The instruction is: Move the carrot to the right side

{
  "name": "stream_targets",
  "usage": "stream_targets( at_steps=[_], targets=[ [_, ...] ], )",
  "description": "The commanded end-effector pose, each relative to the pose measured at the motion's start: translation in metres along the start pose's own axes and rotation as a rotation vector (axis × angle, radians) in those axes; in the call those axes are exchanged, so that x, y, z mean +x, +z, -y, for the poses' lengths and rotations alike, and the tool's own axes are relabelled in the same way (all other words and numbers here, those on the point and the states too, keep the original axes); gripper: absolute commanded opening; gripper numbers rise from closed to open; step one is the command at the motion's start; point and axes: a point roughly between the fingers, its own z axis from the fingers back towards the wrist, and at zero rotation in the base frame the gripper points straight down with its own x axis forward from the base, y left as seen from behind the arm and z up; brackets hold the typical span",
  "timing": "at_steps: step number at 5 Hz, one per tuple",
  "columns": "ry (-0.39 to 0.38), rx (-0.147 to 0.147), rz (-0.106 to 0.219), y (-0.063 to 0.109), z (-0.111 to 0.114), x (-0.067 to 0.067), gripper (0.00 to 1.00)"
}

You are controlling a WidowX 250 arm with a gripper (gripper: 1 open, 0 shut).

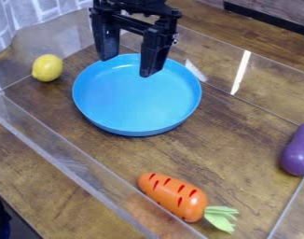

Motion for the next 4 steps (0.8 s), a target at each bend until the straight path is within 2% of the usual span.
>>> stream_targets(
  at_steps=[1, 4],
  targets=[
    [-0.013, -0.002, -0.012, -0.007, 0.004, -0.001, 1.00],
    [-0.090, -0.010, -0.029, -0.025, 0.021, -0.009, 1.00]
  ],
)
